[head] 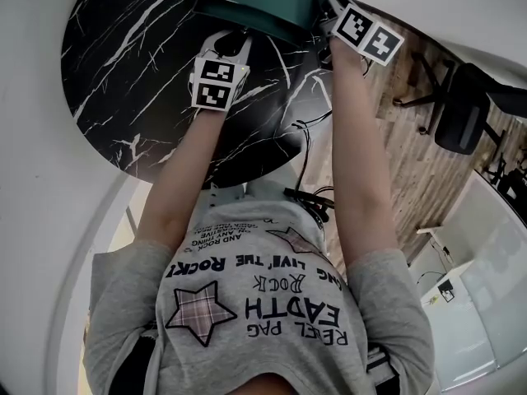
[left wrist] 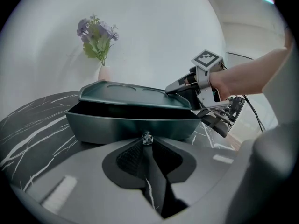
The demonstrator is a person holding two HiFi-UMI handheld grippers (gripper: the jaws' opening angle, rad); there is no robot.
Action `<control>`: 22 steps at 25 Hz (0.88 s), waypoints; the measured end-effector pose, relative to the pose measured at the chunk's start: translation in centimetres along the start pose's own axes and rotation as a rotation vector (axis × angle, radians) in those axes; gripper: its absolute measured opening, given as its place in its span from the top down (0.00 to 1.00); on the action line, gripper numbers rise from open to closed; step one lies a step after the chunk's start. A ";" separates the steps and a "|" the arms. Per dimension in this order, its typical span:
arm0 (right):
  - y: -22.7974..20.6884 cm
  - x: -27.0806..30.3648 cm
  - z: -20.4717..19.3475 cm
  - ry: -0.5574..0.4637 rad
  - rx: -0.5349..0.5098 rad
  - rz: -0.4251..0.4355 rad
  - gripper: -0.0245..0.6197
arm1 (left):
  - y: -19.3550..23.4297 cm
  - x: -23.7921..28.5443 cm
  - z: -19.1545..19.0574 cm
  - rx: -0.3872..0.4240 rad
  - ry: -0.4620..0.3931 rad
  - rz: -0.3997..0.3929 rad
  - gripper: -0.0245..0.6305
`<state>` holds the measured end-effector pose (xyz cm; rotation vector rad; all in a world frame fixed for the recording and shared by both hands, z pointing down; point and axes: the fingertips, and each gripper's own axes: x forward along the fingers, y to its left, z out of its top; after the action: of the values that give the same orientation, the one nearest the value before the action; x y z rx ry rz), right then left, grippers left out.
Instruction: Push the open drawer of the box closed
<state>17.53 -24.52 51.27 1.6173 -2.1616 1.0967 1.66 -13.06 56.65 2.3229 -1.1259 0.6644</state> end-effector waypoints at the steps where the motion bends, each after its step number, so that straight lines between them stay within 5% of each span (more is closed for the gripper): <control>1: 0.0 0.0 0.0 0.002 0.002 0.002 0.76 | 0.1 0.2 0.2 0.000 -0.001 0.001 0.85; 22: -0.1 0.1 -0.1 -0.001 0.024 0.031 0.76 | 0.9 3.0 2.5 -0.015 0.008 -0.009 0.85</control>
<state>17.56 -24.50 51.47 1.5995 -2.1896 1.1346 3.07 -16.76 56.72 2.3095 -1.1131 0.6592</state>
